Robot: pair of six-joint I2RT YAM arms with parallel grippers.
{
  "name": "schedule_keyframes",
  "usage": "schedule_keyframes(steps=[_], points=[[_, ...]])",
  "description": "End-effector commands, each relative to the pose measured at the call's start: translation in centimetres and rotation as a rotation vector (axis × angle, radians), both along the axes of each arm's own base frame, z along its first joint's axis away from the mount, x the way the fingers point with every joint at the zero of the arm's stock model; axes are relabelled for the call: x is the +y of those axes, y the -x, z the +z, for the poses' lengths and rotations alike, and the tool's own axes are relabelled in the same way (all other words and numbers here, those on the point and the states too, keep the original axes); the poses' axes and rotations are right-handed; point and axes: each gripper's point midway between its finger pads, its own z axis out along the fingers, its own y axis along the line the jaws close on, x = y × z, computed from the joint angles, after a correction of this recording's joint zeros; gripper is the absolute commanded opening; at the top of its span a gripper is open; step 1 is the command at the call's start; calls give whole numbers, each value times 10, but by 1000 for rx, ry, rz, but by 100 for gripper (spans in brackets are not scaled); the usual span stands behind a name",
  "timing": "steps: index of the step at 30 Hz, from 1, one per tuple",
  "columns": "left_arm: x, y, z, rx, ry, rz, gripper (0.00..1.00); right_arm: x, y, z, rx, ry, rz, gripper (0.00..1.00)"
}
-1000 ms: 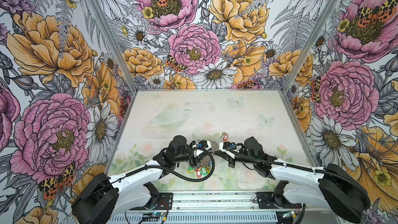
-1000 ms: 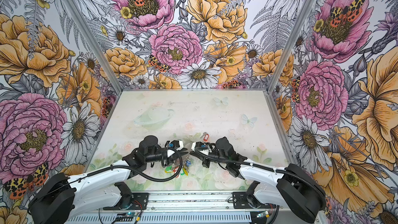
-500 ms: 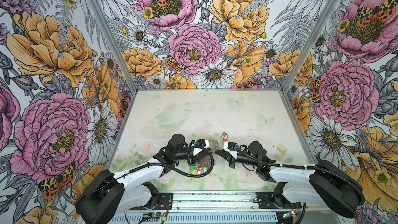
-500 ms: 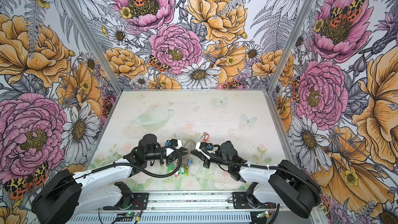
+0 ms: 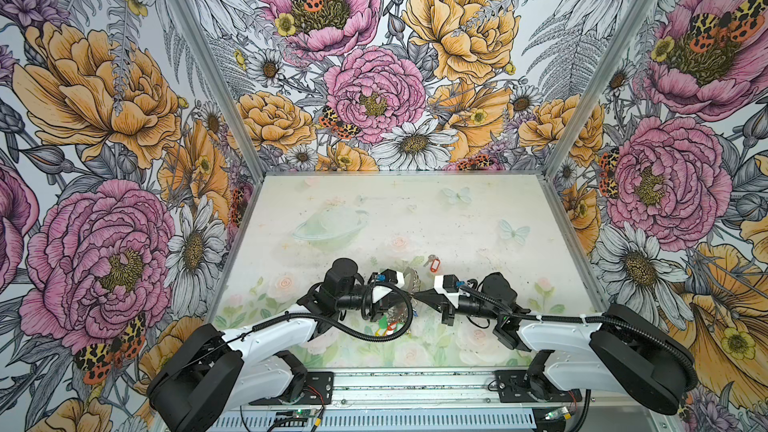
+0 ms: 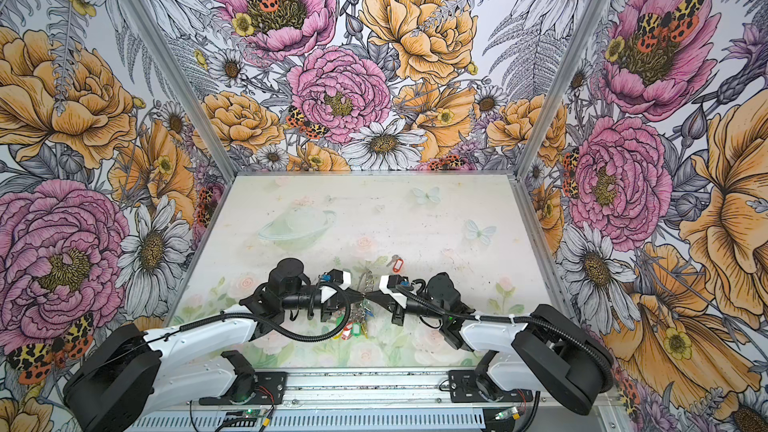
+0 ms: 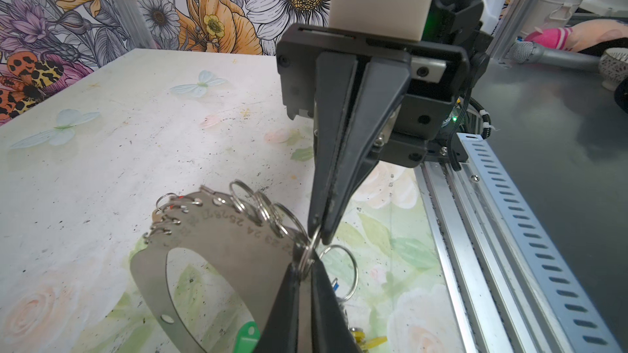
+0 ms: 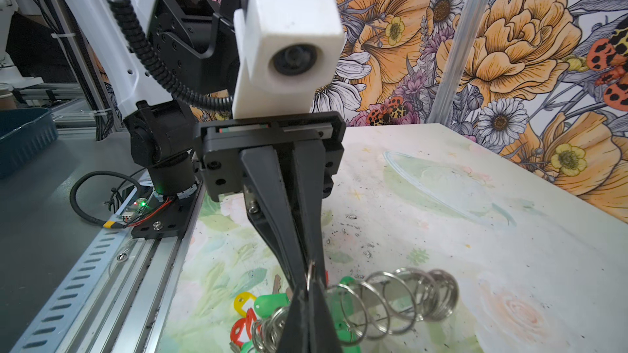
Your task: Put the keys on the keyring
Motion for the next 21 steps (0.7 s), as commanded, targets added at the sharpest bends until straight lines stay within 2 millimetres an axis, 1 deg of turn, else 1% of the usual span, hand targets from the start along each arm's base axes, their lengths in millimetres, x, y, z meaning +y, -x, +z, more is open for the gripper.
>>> schedule_keyframes(steps=[1, 13, 19, 21], points=[[0, 4, 7, -16, 28, -20, 10, 2, 2, 14, -38, -55, 23, 0], [0, 0, 11, -13, 32, -2, 0, 3, -3, 7, -24, -28, 8, 0], [1, -11, 12, -18, 25, 54, 0, 3, -6, 4, -19, -1, -13, 0], [2, -14, 11, -22, 19, 74, 0, 1, -7, 3, -22, 16, -27, 6]])
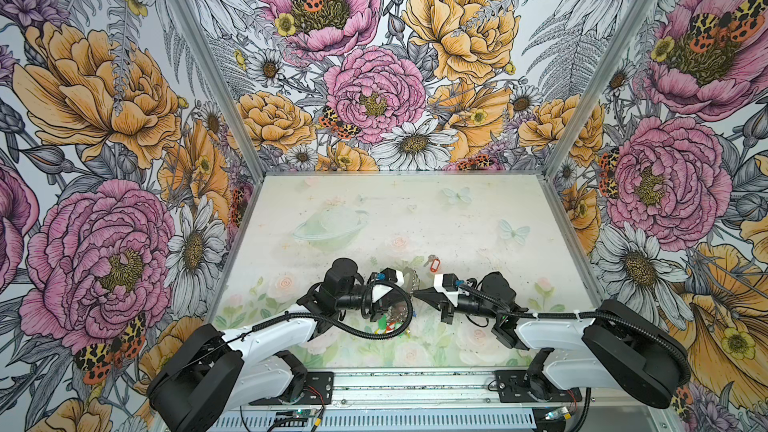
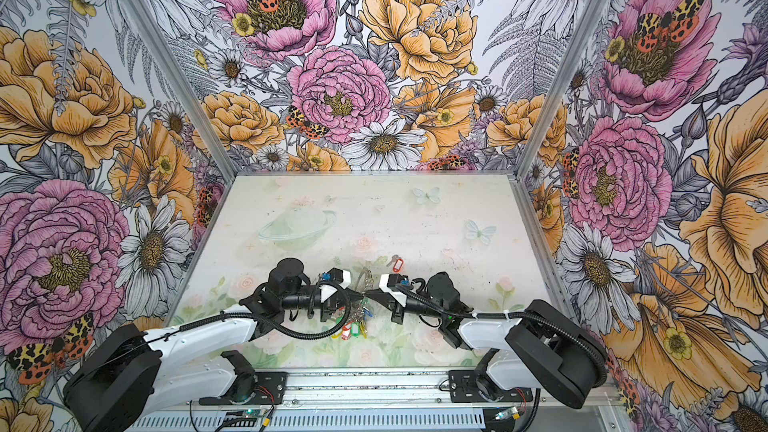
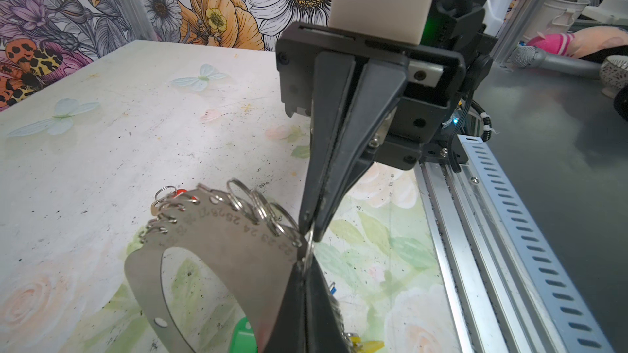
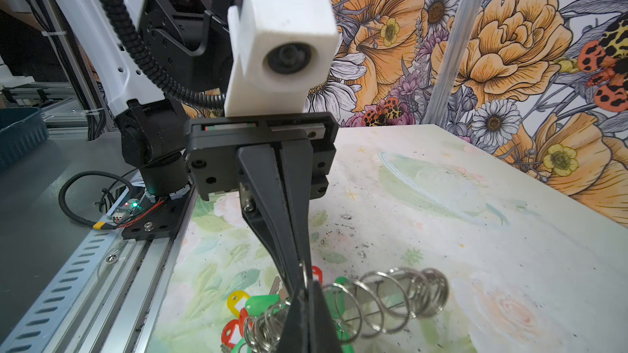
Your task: Put the keys on the keyring
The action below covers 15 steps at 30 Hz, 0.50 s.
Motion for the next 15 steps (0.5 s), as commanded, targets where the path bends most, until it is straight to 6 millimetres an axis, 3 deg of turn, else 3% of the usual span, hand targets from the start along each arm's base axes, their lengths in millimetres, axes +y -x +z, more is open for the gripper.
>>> schedule_keyframes(steps=[1, 7, 15], points=[[2, -13, 14, -52, 23, 59, 0, 0, -2, 6, -21, 23, -13, 10], [0, -13, 9, -61, -9, 61, 0, -9, 2, 5, -48, 142, -18, 21], [-8, -5, 0, -62, -68, 23, 0, -9, 3, 11, -59, 183, -3, 21]])
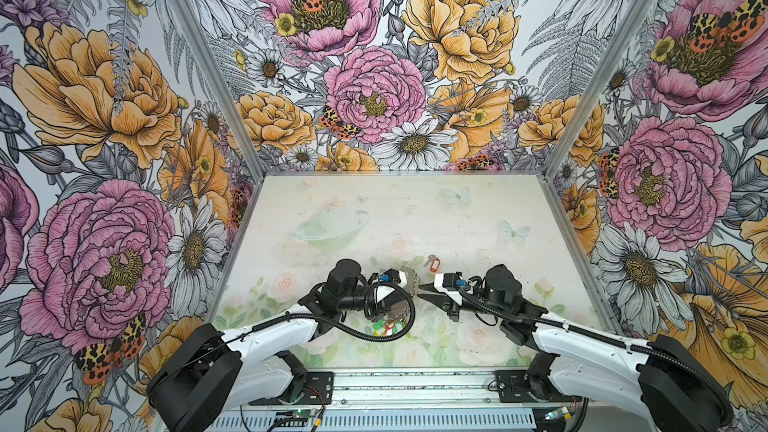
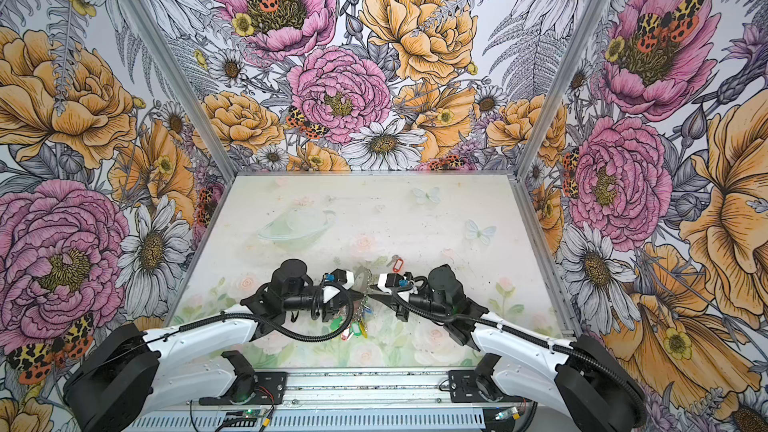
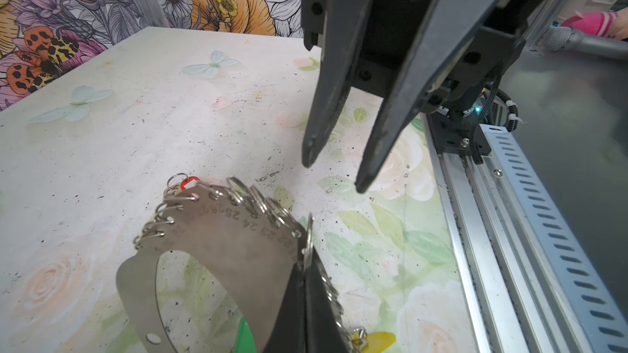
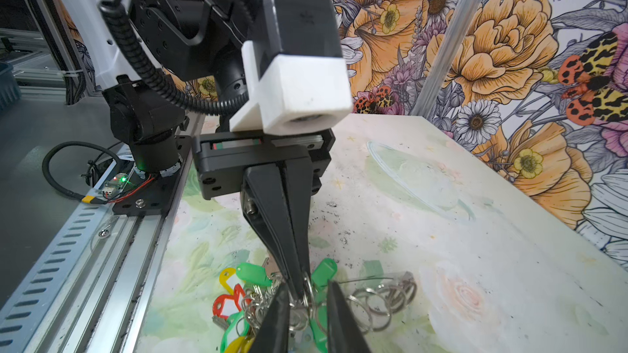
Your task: Put the keys on the keyring
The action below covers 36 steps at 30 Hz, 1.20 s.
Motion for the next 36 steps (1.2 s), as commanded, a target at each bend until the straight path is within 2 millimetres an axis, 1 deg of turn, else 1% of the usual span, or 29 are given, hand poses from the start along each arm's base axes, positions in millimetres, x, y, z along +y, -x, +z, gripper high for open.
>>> schedule_keyframes(steps=[1, 4, 11, 18, 25, 31, 32, 34, 35, 36], points=[[-5, -3, 8, -40, -8, -5, 0, 2, 0, -6, 8, 55, 16, 20], [-5, -3, 9, -43, -8, -6, 0, 4, 0, -11, 18, 74, 27, 19], [-7, 0, 6, -36, -20, -22, 0, 7, 1, -10, 9, 73, 31, 18], [-8, 2, 5, -31, -22, -31, 0, 11, -2, -17, 15, 83, 27, 17], [-8, 1, 6, -34, -23, -26, 0, 14, -3, -21, 24, 92, 27, 11], [-8, 0, 6, -37, -25, -16, 0, 16, -4, -23, 32, 95, 22, 3], [-8, -1, 6, -39, -26, -11, 0, 16, -5, -22, 34, 89, 16, 0], [-7, -4, 7, -45, -25, 5, 0, 16, -8, -20, 35, 71, -3, 0], [-6, -5, 9, -50, -21, 17, 1, 15, -10, -18, 36, 60, -15, 0], [-5, -7, 12, -58, -9, 32, 7, 14, -12, -17, 39, 45, -27, 0]])
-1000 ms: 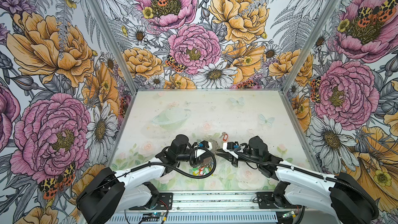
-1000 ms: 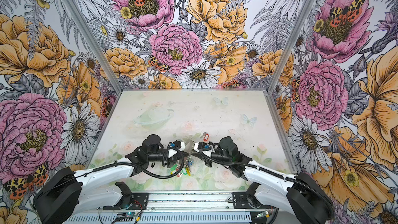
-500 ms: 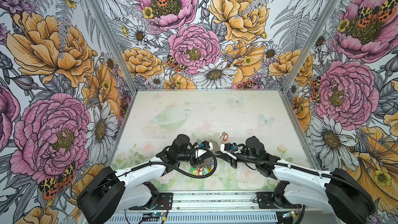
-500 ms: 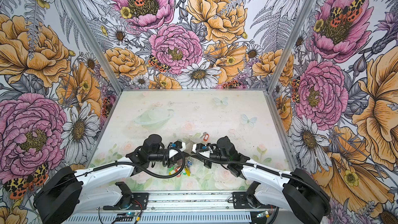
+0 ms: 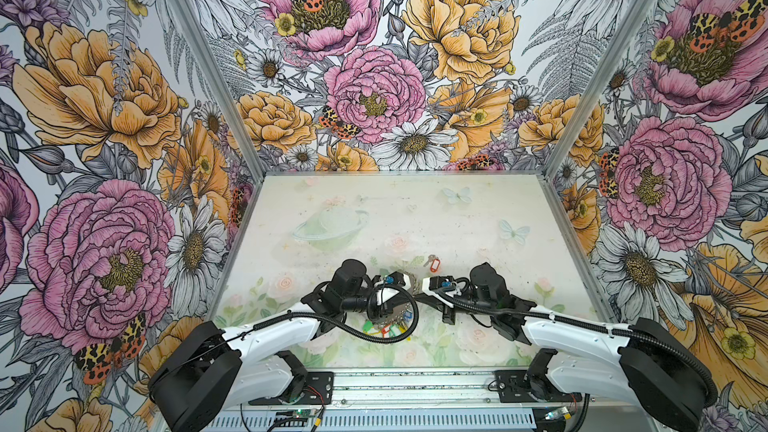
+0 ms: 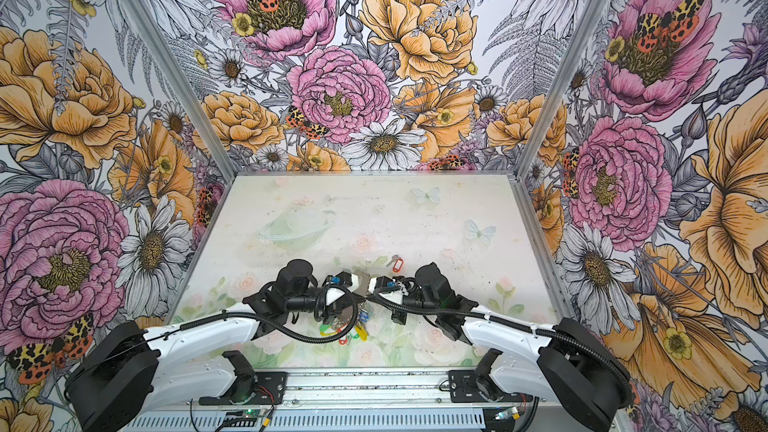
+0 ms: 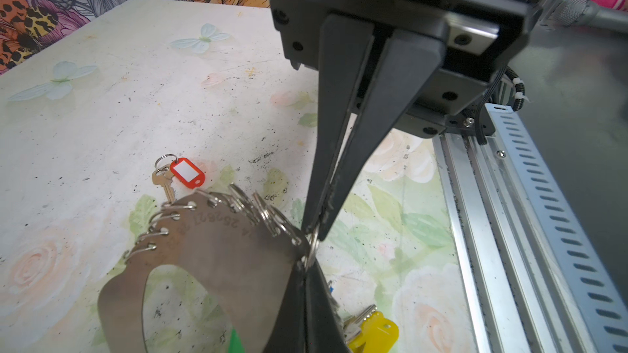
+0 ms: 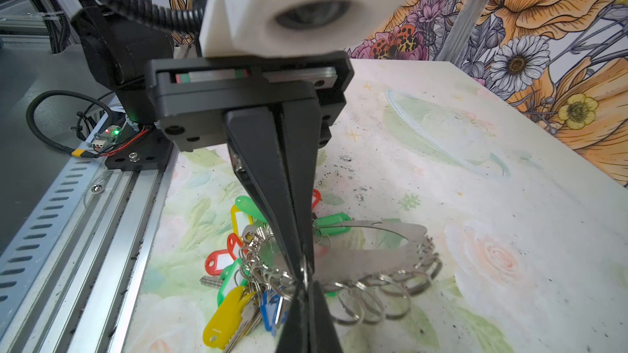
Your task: Put the keys on the keyring
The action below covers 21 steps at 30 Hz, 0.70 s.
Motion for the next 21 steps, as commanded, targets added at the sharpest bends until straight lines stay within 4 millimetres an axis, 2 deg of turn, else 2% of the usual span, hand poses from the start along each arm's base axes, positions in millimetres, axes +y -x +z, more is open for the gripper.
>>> schedule_keyframes(steps=[1, 9, 15, 21], points=[[-3, -9, 24, -78, 66, 28, 9, 5, -9, 21, -28, -89, -35, 0], [7, -4, 35, -86, 135, 10, 23, -2, 3, 36, -38, -221, 22, 0], [6, 3, 36, -83, 149, -35, 25, -5, 9, 40, -34, -251, 60, 0], [3, 9, 36, -74, 156, -67, 26, -3, 1, 34, -6, -227, 33, 0]])
